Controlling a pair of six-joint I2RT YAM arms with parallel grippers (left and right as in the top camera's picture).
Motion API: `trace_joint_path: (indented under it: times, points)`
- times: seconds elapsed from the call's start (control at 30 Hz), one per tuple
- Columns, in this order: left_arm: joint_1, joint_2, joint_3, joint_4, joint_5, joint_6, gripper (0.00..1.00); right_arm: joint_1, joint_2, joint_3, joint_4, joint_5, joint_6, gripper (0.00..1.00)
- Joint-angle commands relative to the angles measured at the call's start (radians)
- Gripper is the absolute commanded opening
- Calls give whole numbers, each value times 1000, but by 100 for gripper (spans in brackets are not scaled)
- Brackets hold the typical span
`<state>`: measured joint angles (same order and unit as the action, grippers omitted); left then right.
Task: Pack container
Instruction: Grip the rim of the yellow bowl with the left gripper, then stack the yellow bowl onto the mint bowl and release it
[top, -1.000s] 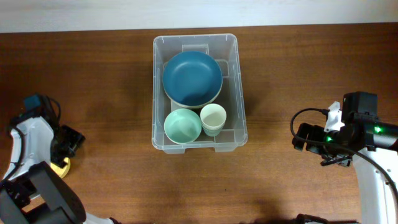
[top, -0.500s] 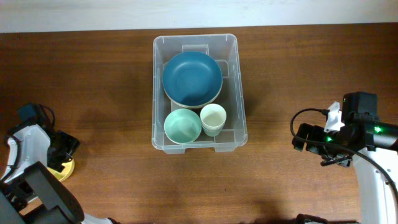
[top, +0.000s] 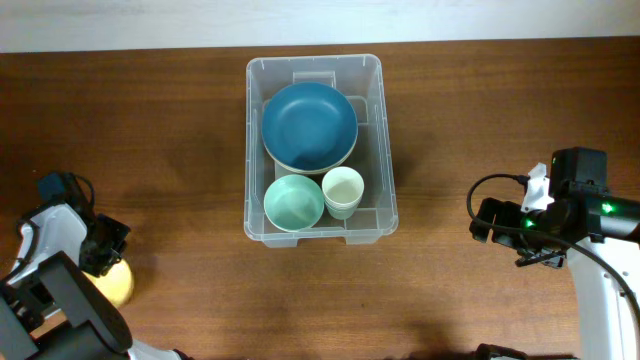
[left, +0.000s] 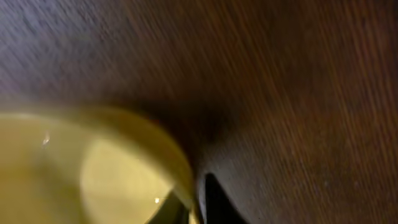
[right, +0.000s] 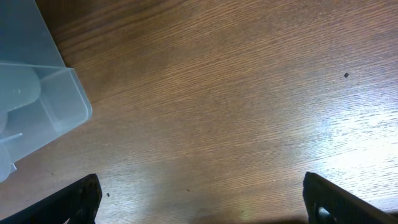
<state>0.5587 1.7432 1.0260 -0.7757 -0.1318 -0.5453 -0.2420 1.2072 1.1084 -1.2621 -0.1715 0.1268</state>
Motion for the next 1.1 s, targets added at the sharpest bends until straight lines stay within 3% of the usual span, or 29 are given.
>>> trace_joint_path:
  times: [0.0,0.2,0.33,0.5,0.7,0.9,1.07]
  points:
    - [4,9,-8,5,-2,1,2,7,-4,-4,3,-1,-7,99]
    - [-34,4,23,-10,130,47,1,7,-4,-4,3,-1,-7,99]
    - [-138,-51,118,-94,148,62,1,7,-4,-4,3,-1,-7,99]
    - [-377,-172,310,-209,138,69,1,7,-4,-4,3,-1,-7,99]
    - [-697,-200,599,-369,48,56,1,7,-4,-4,3,-1,-7,99]
    - [-999,-175,658,-368,-32,33,1,7,-4,-4,3,-1,-7,99]
    - [-1116,-67,658,-370,-30,35,1,7,-4,-4,2,-1,-7,99]
